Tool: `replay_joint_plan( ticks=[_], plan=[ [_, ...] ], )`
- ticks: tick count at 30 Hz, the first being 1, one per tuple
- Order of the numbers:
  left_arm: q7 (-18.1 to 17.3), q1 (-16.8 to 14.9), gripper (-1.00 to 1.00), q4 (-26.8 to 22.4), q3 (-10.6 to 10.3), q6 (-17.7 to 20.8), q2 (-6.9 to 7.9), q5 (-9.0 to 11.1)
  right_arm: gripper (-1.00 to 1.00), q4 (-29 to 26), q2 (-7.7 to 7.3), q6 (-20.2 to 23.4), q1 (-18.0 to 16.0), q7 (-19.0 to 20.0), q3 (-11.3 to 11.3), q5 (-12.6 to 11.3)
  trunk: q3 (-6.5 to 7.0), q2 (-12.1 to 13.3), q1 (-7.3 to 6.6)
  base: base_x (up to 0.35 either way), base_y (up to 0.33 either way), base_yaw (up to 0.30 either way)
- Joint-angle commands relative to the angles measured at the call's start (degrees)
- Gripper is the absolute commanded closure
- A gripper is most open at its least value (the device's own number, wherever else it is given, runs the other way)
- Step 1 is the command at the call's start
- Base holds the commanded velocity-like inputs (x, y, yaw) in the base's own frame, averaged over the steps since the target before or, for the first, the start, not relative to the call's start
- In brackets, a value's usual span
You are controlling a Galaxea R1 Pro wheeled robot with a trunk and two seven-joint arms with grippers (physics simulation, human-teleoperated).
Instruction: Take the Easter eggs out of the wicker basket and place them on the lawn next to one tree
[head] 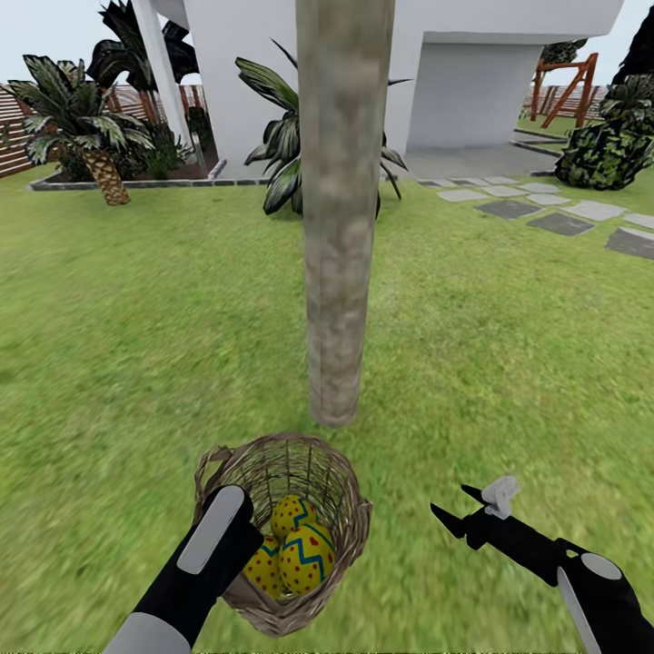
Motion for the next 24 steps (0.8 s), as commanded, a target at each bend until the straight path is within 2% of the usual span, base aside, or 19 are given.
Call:
replay_joint_plan(
  ticks=[1, 6, 14, 17, 24],
  plan=[
    [-0.17, -0.01, 1.00, -0.01, -0.01, 0.28, -0.04, -0.03, -1.00, 0.05, 0.00, 0.00, 0.00, 0.00, 0.00, -0.01, -0.28, -0.42, 0.22, 0.000, 0.000, 0.000],
    [-0.37, -0.01, 1.00, -0.01, -0.01, 0.28, -0.06, -0.03, -1.00, 0.15, 0.08, 0.00, 0.00, 0.00, 0.00, -0.01, -1.64, -2.43, 1.32, 0.000, 0.000, 0.000],
    [-4.53, -0.35, 1.00, 1.30, 0.05, 0.35, 0.55, -0.20, -1.00, 0.23, 0.09, -0.05, 0.00, -0.13, 0.00, -0.01, -3.81, -5.64, 3.08, 0.000, 0.000, 0.000],
    [-5.18, -4.60, 1.00, 8.58, 0.06, 0.63, 0.68, -0.37, -1.00, 0.25, 0.09, -0.03, 0.00, -0.11, 0.00, 0.00, -4.62, -6.84, 3.74, 0.000, 0.000, 0.000],
    [-7.62, -10.03, 1.00, 13.07, 0.02, 0.97, 2.34, -0.39, -1.00, 0.33, 0.09, 0.00, 0.00, -0.17, 0.00, 0.07, -6.52, -9.65, 5.27, 0.000, 0.000, 0.000]
  ],
)
